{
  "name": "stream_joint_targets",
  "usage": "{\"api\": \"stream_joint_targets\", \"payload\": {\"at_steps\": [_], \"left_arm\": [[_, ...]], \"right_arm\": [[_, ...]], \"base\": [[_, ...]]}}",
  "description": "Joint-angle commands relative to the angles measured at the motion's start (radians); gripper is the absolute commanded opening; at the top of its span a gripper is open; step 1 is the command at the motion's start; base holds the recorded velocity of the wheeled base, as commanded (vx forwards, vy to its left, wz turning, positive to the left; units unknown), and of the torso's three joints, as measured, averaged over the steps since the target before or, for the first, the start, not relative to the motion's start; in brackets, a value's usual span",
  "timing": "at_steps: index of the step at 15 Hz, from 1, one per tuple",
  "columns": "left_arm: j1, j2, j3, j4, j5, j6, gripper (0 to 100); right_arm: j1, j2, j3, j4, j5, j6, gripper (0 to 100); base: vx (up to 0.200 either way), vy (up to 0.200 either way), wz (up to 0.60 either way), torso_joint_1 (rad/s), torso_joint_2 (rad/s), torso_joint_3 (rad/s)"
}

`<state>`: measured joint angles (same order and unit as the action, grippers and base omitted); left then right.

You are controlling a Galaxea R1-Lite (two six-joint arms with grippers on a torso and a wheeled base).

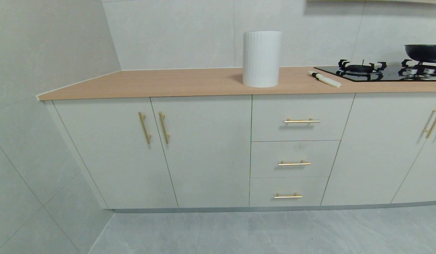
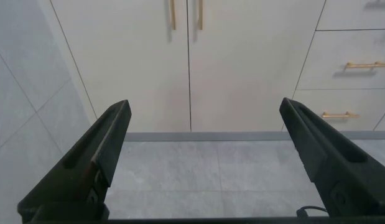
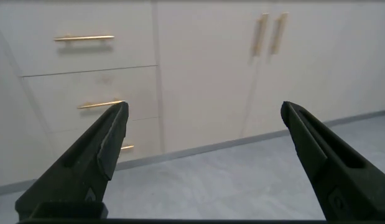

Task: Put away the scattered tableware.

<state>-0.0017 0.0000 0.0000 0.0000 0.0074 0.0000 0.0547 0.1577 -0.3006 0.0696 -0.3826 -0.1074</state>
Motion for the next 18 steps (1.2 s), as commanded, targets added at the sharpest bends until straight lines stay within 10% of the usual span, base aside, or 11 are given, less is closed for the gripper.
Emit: {"api": "stream_joint_targets", "payload": {"at_steps": [1, 7, 18], "left_arm": [[0.0, 0.0, 0.0, 0.0, 0.0, 0.0, 100], [0.0, 0.0, 0.0, 0.0, 0.0, 0.0, 100], [0.0, 0.0, 0.0, 0.0, 0.0, 0.0, 100]], "right_arm": [[-0.052, -0.158, 0.048, 0.016, 0.028, -0.02, 100], [-0.052, -0.158, 0.301, -0.14, 0.26, -0.011, 100], [-0.052, -0.156, 0.301, -0.073, 0.43, 0.107, 100]], "base": [[0.0, 0.0, 0.0, 0.0, 0.0, 0.0], [0.0, 0.0, 0.0, 0.0, 0.0, 0.0], [0.0, 0.0, 0.0, 0.0, 0.0, 0.0]]}}
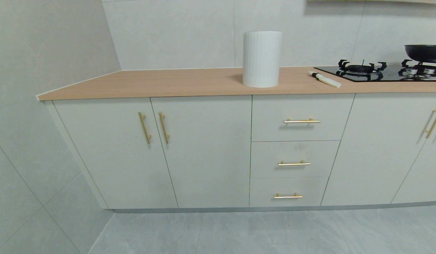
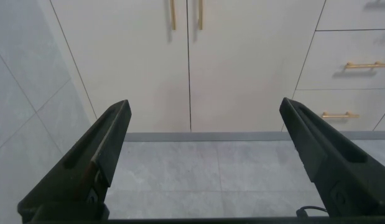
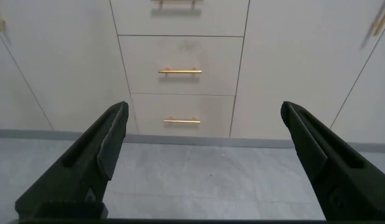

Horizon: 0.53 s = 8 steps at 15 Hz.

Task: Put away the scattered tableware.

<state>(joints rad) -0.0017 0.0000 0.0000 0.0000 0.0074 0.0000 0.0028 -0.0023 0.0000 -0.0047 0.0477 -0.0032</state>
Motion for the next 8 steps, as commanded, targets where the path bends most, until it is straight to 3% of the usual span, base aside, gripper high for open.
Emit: {"api": "stream_joint_targets", "payload": {"at_steps": [1, 8], "left_arm": [[0.0, 0.0, 0.0, 0.0, 0.0, 0.0, 100], [0.0, 0.0, 0.0, 0.0, 0.0, 0.002, 100]], "right_arm": [[0.0, 0.004, 0.0, 0.002, 0.0, 0.0, 100], [0.0, 0.002, 0.0, 0.002, 0.0, 0.005, 100]], "base": [[0.0, 0.0, 0.0, 0.0, 0.0, 0.0], [0.0, 0.0, 0.0, 0.0, 0.0, 0.0]]}}
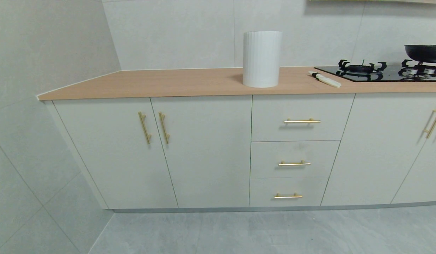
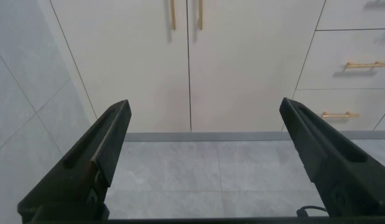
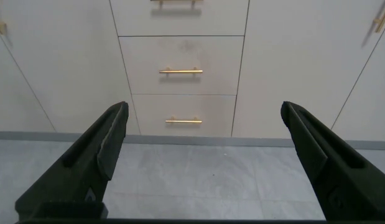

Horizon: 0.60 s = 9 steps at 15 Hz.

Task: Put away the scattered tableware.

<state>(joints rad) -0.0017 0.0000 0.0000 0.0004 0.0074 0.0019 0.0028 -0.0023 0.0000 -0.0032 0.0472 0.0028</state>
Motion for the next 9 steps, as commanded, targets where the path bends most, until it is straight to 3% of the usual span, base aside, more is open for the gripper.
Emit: {"api": "stream_joint_targets", "payload": {"at_steps": [1, 2, 9], "left_arm": [[0.0, 0.0, 0.0, 0.001, 0.0, 0.001, 100], [0.0, 0.0, 0.0, 0.001, 0.0, 0.001, 100], [0.0, 0.0, 0.0, 0.0, 0.0, 0.001, 100]], "right_arm": [[0.0, 0.002, 0.0, 0.0, 0.0, -0.001, 100], [0.0, 0.002, 0.0, 0.0, 0.0, 0.0, 100], [0.0, 0.002, 0.0, 0.0, 0.0, 0.0, 100]], "base": [[0.0, 0.0, 0.0, 0.0, 0.0, 0.0], [0.0, 0.0, 0.0, 0.0, 0.0, 0.0], [0.2, 0.0, 0.0, 0.004, 0.0, -0.001]]}}
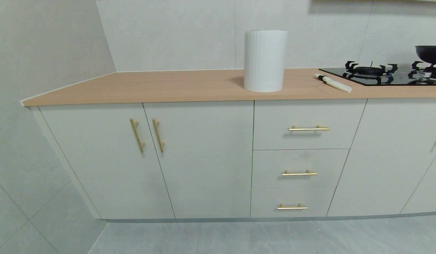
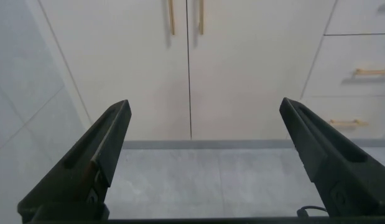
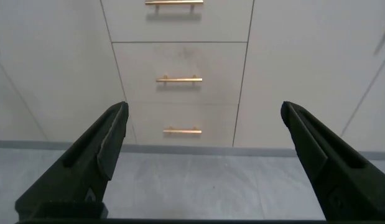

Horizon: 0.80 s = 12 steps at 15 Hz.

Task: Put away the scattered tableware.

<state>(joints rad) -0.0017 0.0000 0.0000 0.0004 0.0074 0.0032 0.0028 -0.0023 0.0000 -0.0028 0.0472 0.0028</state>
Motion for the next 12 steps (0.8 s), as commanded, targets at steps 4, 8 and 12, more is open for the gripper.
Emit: {"api": "stream_joint_targets", "payload": {"at_steps": [4, 8, 12], "left_arm": [[0.0, 0.0, 0.0, 0.0, 0.0, 0.0, 100], [0.0, 0.002, 0.0, 0.0, 0.0, 0.0, 100], [0.0, 0.0, 0.0, 0.0, -0.001, 0.0, 100]], "right_arm": [[0.0, 0.004, -0.002, 0.0, 0.0, 0.002, 100], [0.0, 0.002, 0.0, 0.0, 0.0, 0.002, 100], [0.0, 0.004, 0.0, 0.0, 0.0, 0.002, 100]], "base": [[0.2, 0.0, 0.0, 0.002, 0.0, 0.001], [0.2, 0.0, 0.0, 0.004, 0.0, 0.004], [0.2, 0.0, 0.0, 0.006, 0.0, -0.001]]}}
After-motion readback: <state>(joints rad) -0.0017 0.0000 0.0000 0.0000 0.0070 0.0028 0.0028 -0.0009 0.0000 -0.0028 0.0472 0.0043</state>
